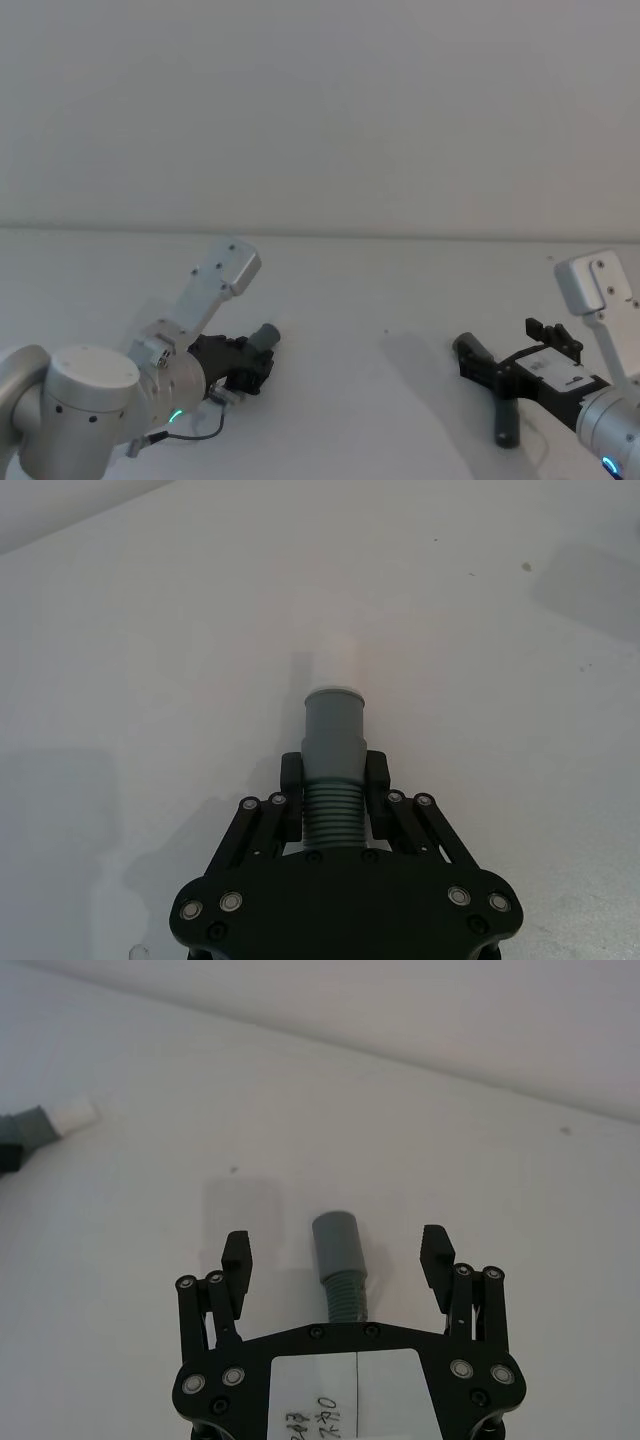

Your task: Use both hands to pick up one end of the pipe from the table, align the ends, and insert them.

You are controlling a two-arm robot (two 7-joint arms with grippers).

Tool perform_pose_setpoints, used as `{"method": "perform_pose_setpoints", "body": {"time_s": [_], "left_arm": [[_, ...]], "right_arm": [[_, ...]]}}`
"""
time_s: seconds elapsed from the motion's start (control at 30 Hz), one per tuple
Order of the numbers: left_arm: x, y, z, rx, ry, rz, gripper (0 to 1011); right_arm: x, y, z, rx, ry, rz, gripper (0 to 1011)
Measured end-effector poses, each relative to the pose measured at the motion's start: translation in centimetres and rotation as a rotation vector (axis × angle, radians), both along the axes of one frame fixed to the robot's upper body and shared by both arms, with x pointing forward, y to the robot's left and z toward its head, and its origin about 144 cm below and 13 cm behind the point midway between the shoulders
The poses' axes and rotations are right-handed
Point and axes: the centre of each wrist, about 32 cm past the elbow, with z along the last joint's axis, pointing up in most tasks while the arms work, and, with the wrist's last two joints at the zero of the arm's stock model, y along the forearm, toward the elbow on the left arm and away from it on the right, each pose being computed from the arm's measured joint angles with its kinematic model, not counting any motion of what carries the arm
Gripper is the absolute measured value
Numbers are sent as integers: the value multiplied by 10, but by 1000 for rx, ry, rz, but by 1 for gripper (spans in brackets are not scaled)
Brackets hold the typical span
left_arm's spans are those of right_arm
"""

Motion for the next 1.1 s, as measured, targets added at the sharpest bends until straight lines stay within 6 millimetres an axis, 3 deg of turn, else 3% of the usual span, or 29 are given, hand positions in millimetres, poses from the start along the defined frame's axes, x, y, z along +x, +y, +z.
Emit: {"method": "perform_pose_setpoints", "body": {"time_s": [0.47, 1.1], "left_arm": [[0, 0, 0, 0, 0, 0, 351], [0, 0, 0, 0, 0, 0, 348]], "right_arm": [[-2, -1, 2, -11, 49, 4, 1001], [5, -10, -10, 22, 107, -7, 1001]]}}
